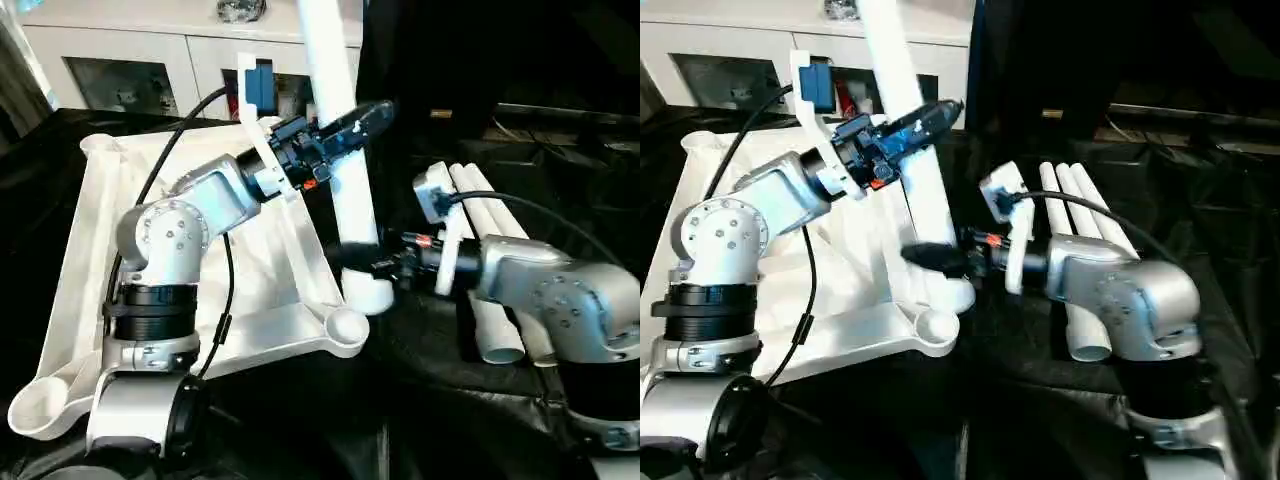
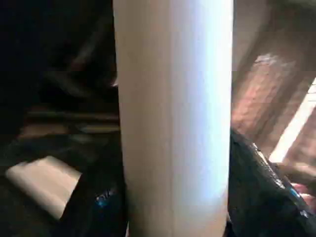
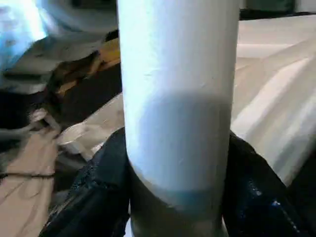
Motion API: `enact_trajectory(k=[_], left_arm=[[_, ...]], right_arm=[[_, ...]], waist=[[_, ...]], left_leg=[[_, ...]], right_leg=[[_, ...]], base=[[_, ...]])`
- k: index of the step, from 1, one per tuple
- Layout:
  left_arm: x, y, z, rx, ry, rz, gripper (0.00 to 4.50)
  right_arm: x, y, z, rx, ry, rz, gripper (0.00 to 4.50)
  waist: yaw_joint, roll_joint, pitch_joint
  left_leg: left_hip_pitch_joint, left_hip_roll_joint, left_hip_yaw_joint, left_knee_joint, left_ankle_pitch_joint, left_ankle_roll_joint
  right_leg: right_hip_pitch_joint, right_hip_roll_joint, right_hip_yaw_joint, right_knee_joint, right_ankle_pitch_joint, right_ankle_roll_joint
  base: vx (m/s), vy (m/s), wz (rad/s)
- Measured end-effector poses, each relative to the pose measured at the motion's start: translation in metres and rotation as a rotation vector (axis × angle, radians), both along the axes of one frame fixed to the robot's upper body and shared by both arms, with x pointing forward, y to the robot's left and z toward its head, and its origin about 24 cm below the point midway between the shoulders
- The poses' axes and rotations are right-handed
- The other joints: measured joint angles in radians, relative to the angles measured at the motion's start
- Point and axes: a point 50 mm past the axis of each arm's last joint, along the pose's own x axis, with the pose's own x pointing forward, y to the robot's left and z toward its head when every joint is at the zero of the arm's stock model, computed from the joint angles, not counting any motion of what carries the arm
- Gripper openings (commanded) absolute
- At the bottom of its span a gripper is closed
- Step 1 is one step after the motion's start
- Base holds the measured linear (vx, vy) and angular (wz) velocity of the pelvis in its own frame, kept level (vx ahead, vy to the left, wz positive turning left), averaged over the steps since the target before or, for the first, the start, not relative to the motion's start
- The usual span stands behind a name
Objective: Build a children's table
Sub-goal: Pick table leg
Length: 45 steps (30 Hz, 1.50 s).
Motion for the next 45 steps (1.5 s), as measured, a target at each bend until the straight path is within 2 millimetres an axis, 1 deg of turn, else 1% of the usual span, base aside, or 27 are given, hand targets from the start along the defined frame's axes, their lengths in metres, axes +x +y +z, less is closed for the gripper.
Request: enact_trajectory(k=[3, 6, 7, 8, 11, 13, 16, 18, 20, 21, 22, 24, 26, 27, 30, 33, 41, 45], left_arm=[[0.004, -0.002, -0.005, 0.067, 0.020, 0.080, 2.97], [0.006, -0.007, -0.005, 0.096, 0.017, 0.194, 2.97], [0.006, -0.009, -0.005, 0.095, 0.021, 0.208, 2.79], [0.007, -0.009, -0.005, 0.091, 0.027, 0.219, 2.79], [0.009, -0.008, -0.005, 0.046, 0.045, 0.267, 2.58], [0.010, -0.006, -0.005, 0.039, 0.051, 0.278, 2.36], [0.010, -0.008, -0.004, 0.005, 0.067, 0.268, 2.23], [0.010, -0.008, -0.004, -0.001, 0.070, 0.268, 2.04], [0.009, -0.008, -0.004, -0.007, 0.073, 0.262, 2.02], [0.009, -0.008, -0.004, -0.008, 0.074, 0.261, 1.97], [0.009, -0.008, -0.004, -0.008, 0.075, 0.260, 1.97], [0.009, -0.007, -0.004, -0.004, 0.073, 0.262, 1.97], [0.010, -0.004, -0.003, 0.007, 0.065, 0.261, 1.88], [0.009, -0.004, -0.003, 0.010, 0.059, 0.254, 1.85], [0.008, -0.004, -0.003, 0.030, 0.043, 0.225, 1.84], [0.005, -0.008, -0.004, 0.060, 0.028, 0.172, 1.84], [-0.002, -0.016, 0.000, 0.089, -0.022, 0.079, 1.84], [-0.004, -0.019, 0.000, 0.083, -0.020, 0.038, 1.84]], right_arm=[[0.004, -0.004, -0.003, -0.022, 0.007, -0.051, 1.93], [0.005, -0.005, -0.003, -0.033, 0.000, -0.079, 1.93], [0.006, -0.005, -0.003, -0.033, -0.001, -0.081, 1.93], [0.006, -0.005, -0.003, -0.034, -0.001, -0.083, 1.93], [0.006, -0.005, -0.003, -0.032, -0.009, -0.085, 1.93], [0.006, -0.004, -0.003, -0.033, -0.009, -0.084, 1.92], [0.006, -0.004, -0.003, -0.032, -0.013, -0.084, 1.91], [0.006, -0.004, -0.002, -0.033, -0.019, -0.084, 1.91], [0.006, -0.003, -0.003, -0.038, -0.023, -0.085, 1.91], [0.006, -0.003, -0.003, -0.041, -0.026, -0.086, 2.47], [0.006, -0.003, -0.003, -0.043, -0.026, -0.087, 2.61], [0.006, -0.003, -0.003, -0.043, -0.029, -0.082, 2.61], [0.005, -0.004, -0.002, -0.046, -0.029, -0.069, 2.95], [0.005, -0.007, -0.003, -0.063, -0.024, -0.065, 3.03], [0.005, -0.011, -0.001, -0.099, -0.009, -0.048, 3.06], [0.004, -0.015, 0.003, -0.122, 0.008, -0.010, 3.06], [0.005, -0.017, 0.004, -0.115, 0.050, 0.028, 3.06], [0.004, -0.015, 0.003, -0.103, 0.064, 0.054, 3.06]], waist=[[-0.001, 0.000, 0.000], [-0.001, 0.000, 0.000], [-0.001, 0.000, 0.000], [-0.001, 0.000, 0.000], [-0.002, -0.001, 0.000], [-0.002, -0.001, 0.000], [-0.001, -0.001, 0.001], [0.000, -0.001, 0.001], [0.000, -0.001, 0.001], [-0.001, -0.001, 0.001], [-0.001, -0.001, 0.001], [-0.001, -0.001, 0.001], [-0.001, -0.001, 0.001], [-0.001, -0.001, 0.001], [-0.001, -0.001, 0.001], [0.000, -0.002, 0.001], [0.000, -0.004, 0.002], [0.000, -0.004, 0.002]], left_leg=[[0.000, 0.000, 0.000, 0.000, 0.000, 0.000], [0.000, 0.000, 0.000, 0.000, 0.000, 0.000], [0.000, 0.000, 0.000, 0.000, 0.000, 0.000], [0.000, 0.000, 0.000, 0.000, 0.000, 0.000], [0.000, 0.000, 0.000, 0.000, 0.001, 0.000], [0.000, 0.000, 0.000, 0.000, 0.001, 0.000], [0.000, 0.000, 0.000, 0.000, 0.001, 0.000], [-0.001, 0.000, 0.000, 0.001, 0.001, 0.000], [-0.001, 0.000, 0.000, 0.001, 0.001, 0.000], [-0.001, 0.000, 0.000, 0.001, 0.001, 0.000], [-0.001, 0.000, 0.000, 0.001, 0.001, 0.000], [0.000, 0.000, 0.000, 0.001, 0.001, 0.000], [0.000, 0.000, 0.000, 0.001, 0.001, 0.000], [-0.001, 0.000, 0.000, 0.001, 0.001, 0.000], [-0.001, 0.000, 0.000, 0.001, 0.001, 0.001], [-0.001, 0.000, 0.000, 0.001, 0.001, 0.001], [-0.001, 0.000, 0.000, 0.001, 0.002, 0.003], [-0.001, 0.000, 0.000, 0.001, 0.002, 0.003]], right_leg=[[0.000, 0.000, 0.000, 0.000, 0.001, 0.001], [0.000, 0.000, 0.000, 0.000, 0.001, 0.001], [0.000, 0.000, 0.000, 0.000, 0.001, 0.001], [0.000, 0.000, 0.000, 0.000, 0.001, 0.001], [0.000, 0.000, 0.000, 0.000, 0.001, 0.001], [0.000, 0.000, 0.000, 0.000, 0.001, 0.001], [0.000, 0.000, 0.000, -0.001, 0.001, 0.001], [0.000, 0.000, 0.000, -0.001, 0.001, 0.001], [0.000, 0.000, 0.000, -0.001, 0.001, 0.001], [0.000, 0.000, 0.000, -0.001, 0.001, 0.001], [0.000, 0.000, 0.000, -0.001, 0.002, 0.001], [0.000, 0.000, 0.000, 0.000, 0.002, 0.002], [0.000, 0.000, 0.000, 0.000, 0.002, 0.002], [0.000, 0.000, 0.000, -0.001, 0.002, 0.002], [0.000, 0.000, 0.000, 0.000, 0.002, 0.002], [0.000, 0.000, 0.000, -0.001, 0.002, 0.002], [0.000, 0.000, 0.000, 0.000, 0.002, 0.002], [0.000, 0.000, 0.000, 0.000, 0.002, 0.002]], base=[[0.000, 0.000, 0.00], [0.000, 0.000, 0.00], [0.000, 0.000, 0.00], [0.000, 0.000, 0.00], [0.000, 0.000, 0.00], [0.000, 0.000, 0.00], [0.000, 0.000, 0.00], [0.000, 0.000, 0.00], [0.000, 0.000, 0.00], [0.000, 0.000, 0.00], [0.000, 0.000, 0.00], [0.000, 0.000, 0.00], [0.000, 0.000, 0.00], [0.000, 0.000, 0.00], [0.000, 0.000, 0.00], [0.000, 0.000, 0.00], [0.000, 0.000, 0.00], [0.000, 0.000, 0.00]])
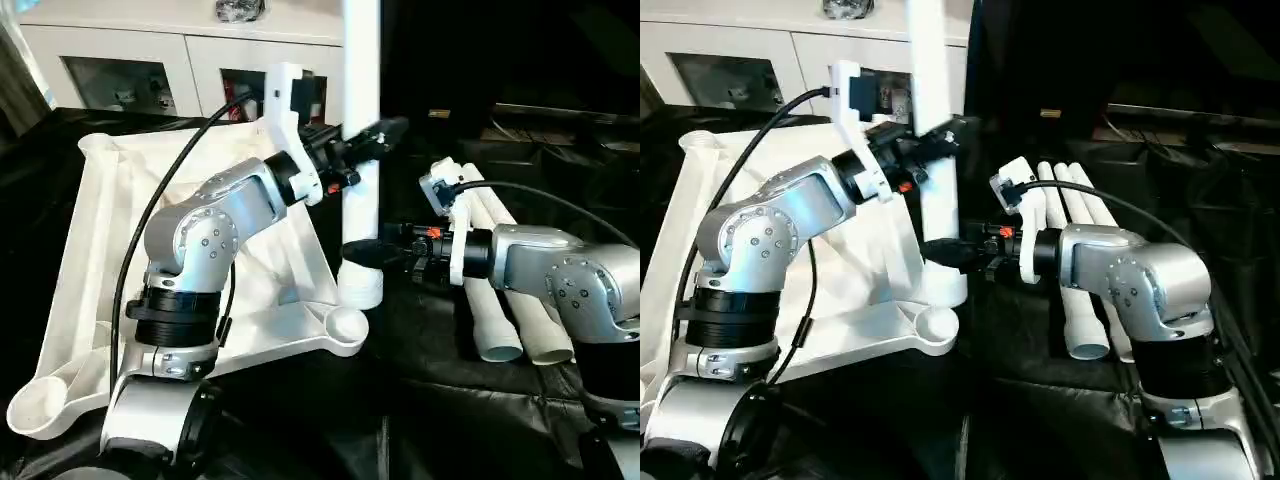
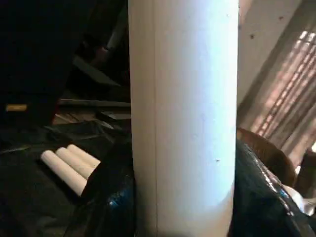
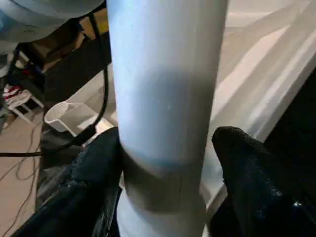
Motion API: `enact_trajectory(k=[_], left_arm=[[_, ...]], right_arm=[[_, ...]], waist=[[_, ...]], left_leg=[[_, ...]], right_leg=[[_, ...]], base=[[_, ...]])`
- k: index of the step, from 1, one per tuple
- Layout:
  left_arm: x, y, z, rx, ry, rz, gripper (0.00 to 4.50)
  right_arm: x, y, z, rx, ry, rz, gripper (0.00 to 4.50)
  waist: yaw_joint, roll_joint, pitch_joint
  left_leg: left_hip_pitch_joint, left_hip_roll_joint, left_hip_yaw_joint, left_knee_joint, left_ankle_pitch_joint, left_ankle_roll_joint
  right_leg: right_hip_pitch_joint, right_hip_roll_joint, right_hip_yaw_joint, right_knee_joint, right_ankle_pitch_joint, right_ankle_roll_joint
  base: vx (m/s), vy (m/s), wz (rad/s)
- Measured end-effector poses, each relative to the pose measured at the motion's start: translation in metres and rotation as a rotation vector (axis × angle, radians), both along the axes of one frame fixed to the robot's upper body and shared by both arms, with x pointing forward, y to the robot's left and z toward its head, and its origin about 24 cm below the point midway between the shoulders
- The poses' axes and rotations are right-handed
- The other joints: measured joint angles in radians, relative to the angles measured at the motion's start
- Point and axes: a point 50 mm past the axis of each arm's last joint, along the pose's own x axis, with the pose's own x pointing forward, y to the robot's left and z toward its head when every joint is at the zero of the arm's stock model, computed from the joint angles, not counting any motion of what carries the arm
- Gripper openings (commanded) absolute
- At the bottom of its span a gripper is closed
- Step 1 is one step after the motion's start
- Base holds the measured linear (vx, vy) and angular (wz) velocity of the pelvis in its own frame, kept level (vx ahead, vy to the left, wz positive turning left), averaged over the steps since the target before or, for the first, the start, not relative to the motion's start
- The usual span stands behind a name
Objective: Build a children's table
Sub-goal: Pick table leg
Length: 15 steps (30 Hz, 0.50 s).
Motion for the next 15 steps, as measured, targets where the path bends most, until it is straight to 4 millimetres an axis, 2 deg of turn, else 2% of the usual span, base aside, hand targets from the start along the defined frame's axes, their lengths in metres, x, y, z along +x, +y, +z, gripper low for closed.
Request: enact_trajectory(k=[15], left_arm=[[-0.0036, -0.0033, 0.0025, -0.022, -0.004, -0.060, 1.84]], right_arm=[[-0.0026, 0.0078, -0.0069, -0.034, 0.010, 0.047, 3.06]], waist=[[0.000, -0.004, 0.002]], left_leg=[[0.000, 0.000, 0.000, 0.001, 0.000, 0.000]], right_leg=[[0.000, 0.000, 0.000, 0.000, 0.000, 0.000]], base=[[0.000, 0.000, 0.00]])
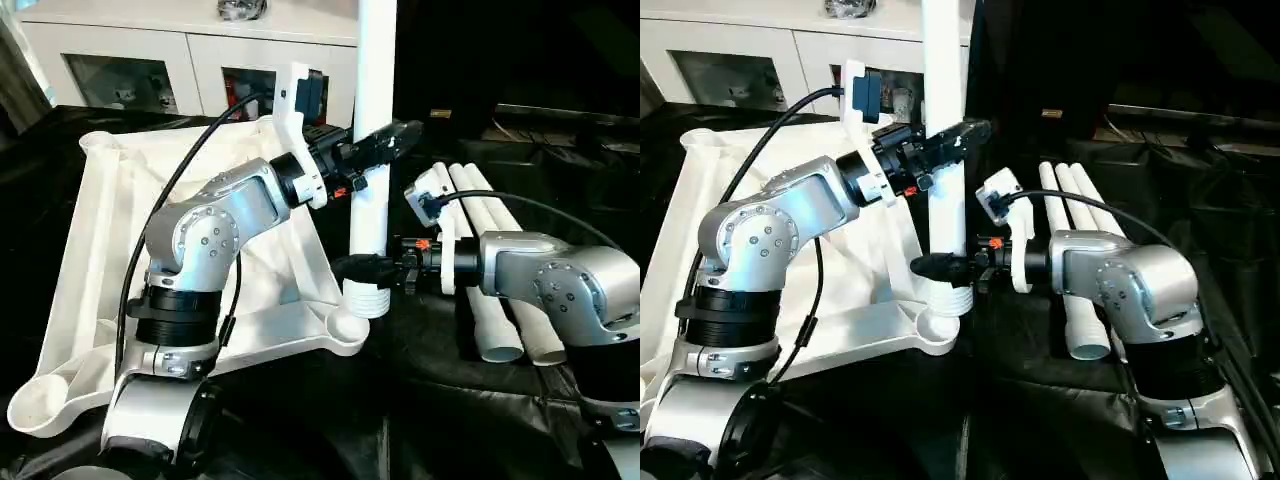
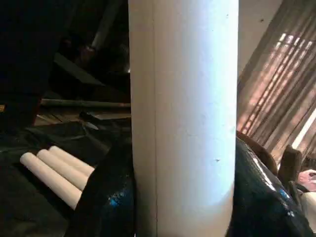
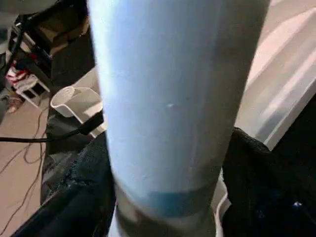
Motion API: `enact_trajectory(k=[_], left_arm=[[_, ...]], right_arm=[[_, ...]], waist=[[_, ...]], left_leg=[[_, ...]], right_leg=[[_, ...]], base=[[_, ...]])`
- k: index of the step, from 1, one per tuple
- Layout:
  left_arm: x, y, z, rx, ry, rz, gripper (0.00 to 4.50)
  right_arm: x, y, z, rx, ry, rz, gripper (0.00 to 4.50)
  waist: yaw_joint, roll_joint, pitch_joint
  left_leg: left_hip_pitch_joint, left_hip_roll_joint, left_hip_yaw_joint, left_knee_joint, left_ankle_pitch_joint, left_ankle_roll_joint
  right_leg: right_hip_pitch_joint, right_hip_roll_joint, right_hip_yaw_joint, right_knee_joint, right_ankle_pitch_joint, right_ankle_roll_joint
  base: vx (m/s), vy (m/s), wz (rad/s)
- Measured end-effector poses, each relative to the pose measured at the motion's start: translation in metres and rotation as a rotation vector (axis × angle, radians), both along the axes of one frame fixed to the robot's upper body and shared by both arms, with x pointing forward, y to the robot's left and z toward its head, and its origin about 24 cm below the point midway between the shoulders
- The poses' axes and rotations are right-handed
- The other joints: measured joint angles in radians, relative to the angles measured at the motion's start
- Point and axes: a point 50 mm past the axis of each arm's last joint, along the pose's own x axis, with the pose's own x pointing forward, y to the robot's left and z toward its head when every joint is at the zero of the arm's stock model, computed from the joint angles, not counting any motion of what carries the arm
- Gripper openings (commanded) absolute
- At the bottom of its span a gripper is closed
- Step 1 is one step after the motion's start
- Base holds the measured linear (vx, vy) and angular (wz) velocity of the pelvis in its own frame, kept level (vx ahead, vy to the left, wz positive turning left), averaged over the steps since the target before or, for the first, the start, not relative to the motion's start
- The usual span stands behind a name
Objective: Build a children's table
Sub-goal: Pick table leg
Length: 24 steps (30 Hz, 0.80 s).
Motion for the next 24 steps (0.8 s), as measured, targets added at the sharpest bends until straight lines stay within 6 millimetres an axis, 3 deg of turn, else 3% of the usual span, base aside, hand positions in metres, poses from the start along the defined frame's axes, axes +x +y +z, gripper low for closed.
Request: enact_trajectory(k=[9, 20, 24], left_arm=[[-0.0039, -0.0043, 0.0006, 0.012, -0.009, -0.042, 1.83], [-0.0037, -0.0032, 0.0006, 0.015, -0.008, -0.041, 1.83], [-0.0034, -0.0020, 0.0006, 0.018, -0.009, -0.037, 1.83]], right_arm=[[-0.0011, 0.0022, -0.0010, 0.002, 0.004, 0.021, 3.06], [-0.0017, 0.0057, -0.0014, 0.012, 0.001, 0.035, 2.08], [-0.0017, 0.0059, -0.0015, 0.013, -0.001, 0.035, 1.95]], waist=[[0.000, 0.000, 0.000], [0.000, 0.000, 0.000], [0.000, 0.000, 0.000]], left_leg=[[0.000, 0.000, 0.000, 0.000, 0.000, 0.000], [0.000, 0.000, 0.000, 0.000, 0.000, 0.000], [0.000, 0.000, 0.000, 0.001, 0.000, 0.000]], right_leg=[[0.000, 0.000, 0.000, 0.000, 0.000, 0.000], [0.000, 0.000, 0.000, 0.000, 0.001, 0.000], [0.000, 0.000, 0.000, 0.000, 0.001, 0.000]], base=[[0.000, 0.000, 0.00], [0.000, 0.000, 0.00], [0.000, 0.000, 0.00]])
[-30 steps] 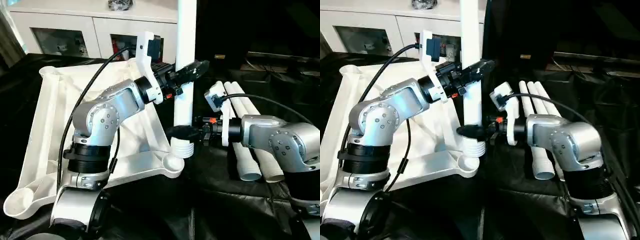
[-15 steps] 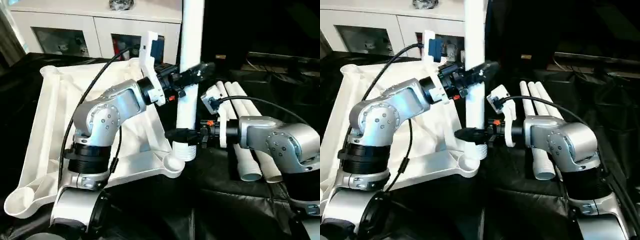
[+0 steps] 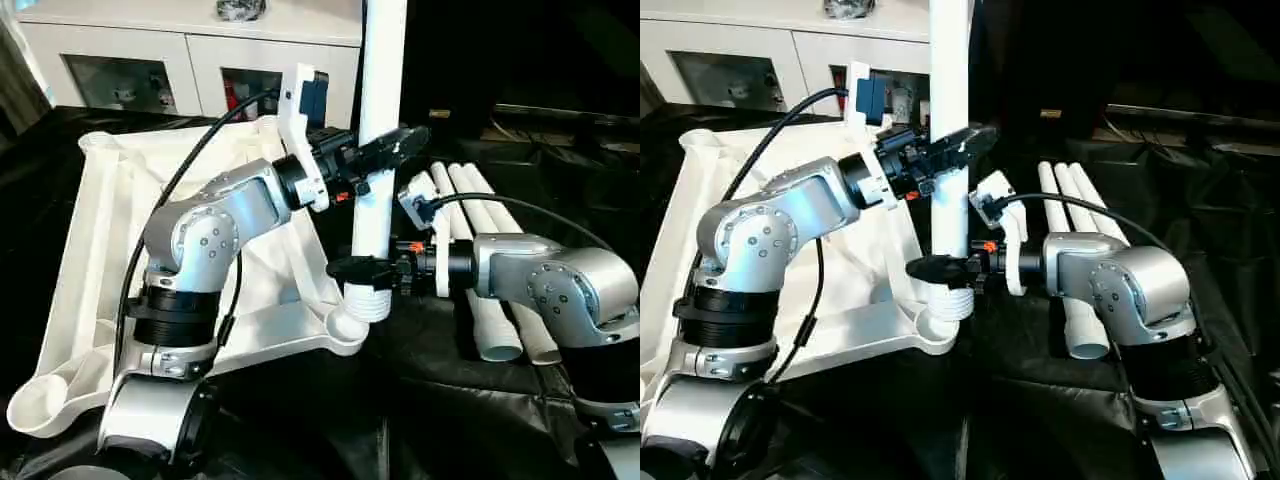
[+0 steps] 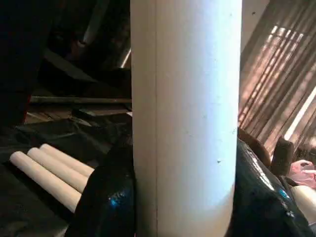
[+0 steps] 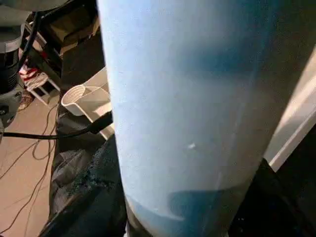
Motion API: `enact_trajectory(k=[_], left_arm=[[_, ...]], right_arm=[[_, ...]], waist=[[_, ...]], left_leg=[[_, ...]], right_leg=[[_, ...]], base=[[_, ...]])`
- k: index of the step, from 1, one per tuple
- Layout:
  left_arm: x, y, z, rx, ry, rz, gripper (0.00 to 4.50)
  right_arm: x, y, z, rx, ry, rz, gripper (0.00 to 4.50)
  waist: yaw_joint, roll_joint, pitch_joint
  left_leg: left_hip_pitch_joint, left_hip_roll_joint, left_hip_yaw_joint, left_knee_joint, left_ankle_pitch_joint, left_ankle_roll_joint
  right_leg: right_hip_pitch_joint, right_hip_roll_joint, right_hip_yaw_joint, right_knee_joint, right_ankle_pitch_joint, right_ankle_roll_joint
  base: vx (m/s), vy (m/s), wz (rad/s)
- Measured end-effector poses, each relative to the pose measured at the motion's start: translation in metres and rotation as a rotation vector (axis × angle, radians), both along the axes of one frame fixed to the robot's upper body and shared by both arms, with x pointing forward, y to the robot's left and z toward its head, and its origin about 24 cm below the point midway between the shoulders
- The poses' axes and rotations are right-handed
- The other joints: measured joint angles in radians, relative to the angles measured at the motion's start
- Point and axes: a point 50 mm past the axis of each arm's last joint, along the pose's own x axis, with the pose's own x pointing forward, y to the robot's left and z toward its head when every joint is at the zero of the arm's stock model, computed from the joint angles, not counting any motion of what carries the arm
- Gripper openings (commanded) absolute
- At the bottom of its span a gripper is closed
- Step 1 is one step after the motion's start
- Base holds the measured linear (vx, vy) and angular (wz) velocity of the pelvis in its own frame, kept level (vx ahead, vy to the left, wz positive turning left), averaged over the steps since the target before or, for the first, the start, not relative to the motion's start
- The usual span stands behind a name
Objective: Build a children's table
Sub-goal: Pick table leg
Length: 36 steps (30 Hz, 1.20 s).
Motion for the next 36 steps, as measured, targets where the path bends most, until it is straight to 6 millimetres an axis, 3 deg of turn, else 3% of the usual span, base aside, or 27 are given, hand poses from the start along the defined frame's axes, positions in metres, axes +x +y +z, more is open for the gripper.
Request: enact_trajectory(k=[9, 12, 17, 36], left_arm=[[0.0004, 0.0013, 0.0001, 0.002, -0.001, 0.004, 1.83], [0.0006, 0.0024, 0.0002, 0.005, -0.002, 0.006, 1.83], [0.0006, 0.0027, 0.0003, 0.005, -0.003, 0.005, 1.83], [-0.0008, 0.0021, 0.0007, -0.001, -0.012, -0.023, 1.83]], right_arm=[[0.0002, 0.0005, -0.0005, 0.004, -0.007, -0.004, 1.93], [0.0003, 0.0013, -0.0014, 0.009, -0.016, -0.009, 2.65], [0.0012, 0.0008, -0.0016, 0.004, -0.020, -0.023, 3.08], [-0.0008, -0.0036, -0.0017, 0.013, -0.011, -0.024, 3.09]], waist=[[0.000, 0.000, 0.000], [0.000, 0.000, 0.000], [0.000, 0.000, 0.000], [0.000, 0.000, 0.000]], left_leg=[[0.000, 0.000, 0.000, 0.000, 0.000, 0.000], [0.000, 0.000, 0.000, 0.000, 0.000, 0.000], [0.000, 0.000, 0.000, 0.000, 0.000, -0.001], [0.000, 0.000, 0.000, 0.000, 0.000, -0.001]], right_leg=[[0.000, 0.000, 0.000, 0.000, 0.000, 0.000], [0.000, 0.000, 0.000, 0.000, 0.000, 0.000], [0.000, 0.000, 0.000, 0.000, 0.001, 0.000], [0.000, 0.000, 0.000, 0.000, 0.002, 0.000]], base=[[0.000, 0.000, 0.00], [0.000, 0.000, 0.00], [0.000, 0.000, 0.00], [0.000, 0.000, 0.00]])
